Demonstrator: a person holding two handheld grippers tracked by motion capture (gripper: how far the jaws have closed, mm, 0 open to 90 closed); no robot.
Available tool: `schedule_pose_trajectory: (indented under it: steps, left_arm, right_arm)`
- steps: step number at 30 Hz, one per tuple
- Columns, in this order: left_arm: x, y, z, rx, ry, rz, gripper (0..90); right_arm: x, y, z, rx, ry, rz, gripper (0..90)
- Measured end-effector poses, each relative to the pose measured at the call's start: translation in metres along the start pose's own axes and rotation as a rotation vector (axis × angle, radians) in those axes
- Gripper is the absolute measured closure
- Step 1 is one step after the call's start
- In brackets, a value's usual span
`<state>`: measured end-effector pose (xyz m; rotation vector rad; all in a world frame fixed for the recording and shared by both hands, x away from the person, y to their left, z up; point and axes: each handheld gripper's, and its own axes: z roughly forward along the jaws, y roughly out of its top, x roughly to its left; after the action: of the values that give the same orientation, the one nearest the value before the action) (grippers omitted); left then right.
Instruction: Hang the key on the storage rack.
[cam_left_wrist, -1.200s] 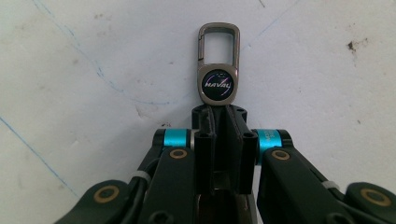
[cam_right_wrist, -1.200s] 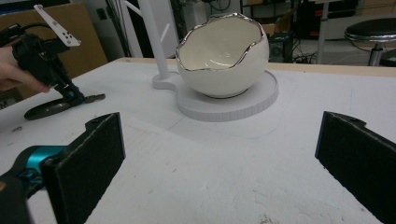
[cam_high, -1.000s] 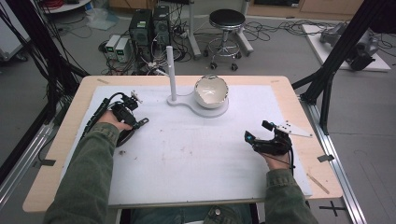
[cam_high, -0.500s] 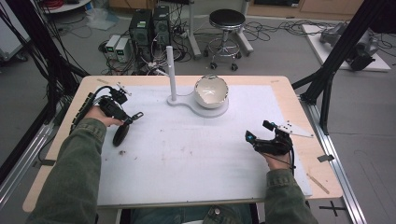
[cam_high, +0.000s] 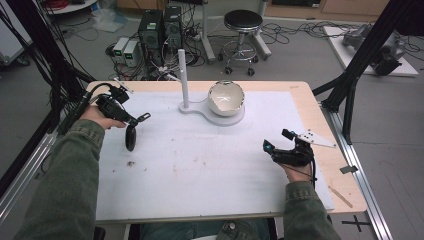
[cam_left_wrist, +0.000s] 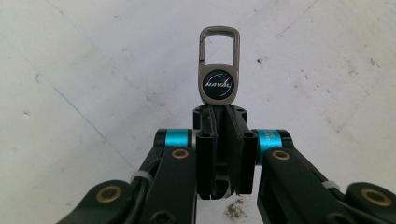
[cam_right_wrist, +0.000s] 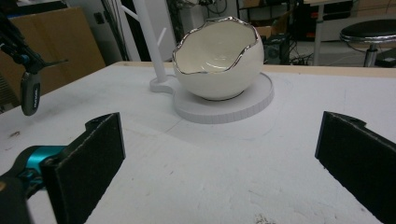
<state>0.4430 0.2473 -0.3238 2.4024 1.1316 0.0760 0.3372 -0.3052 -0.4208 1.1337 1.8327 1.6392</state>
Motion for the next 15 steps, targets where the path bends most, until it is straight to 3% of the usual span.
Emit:
schedule_pose_trajectory:
  steps: [15]
  left_arm:
    - [-0.014, 0.025, -0.031, -0.052, 0.029, 0.064, 82.6]
  right_arm:
    - [0.000, 0.000, 0.000, -0.002, 0.005, 0.001, 0.4]
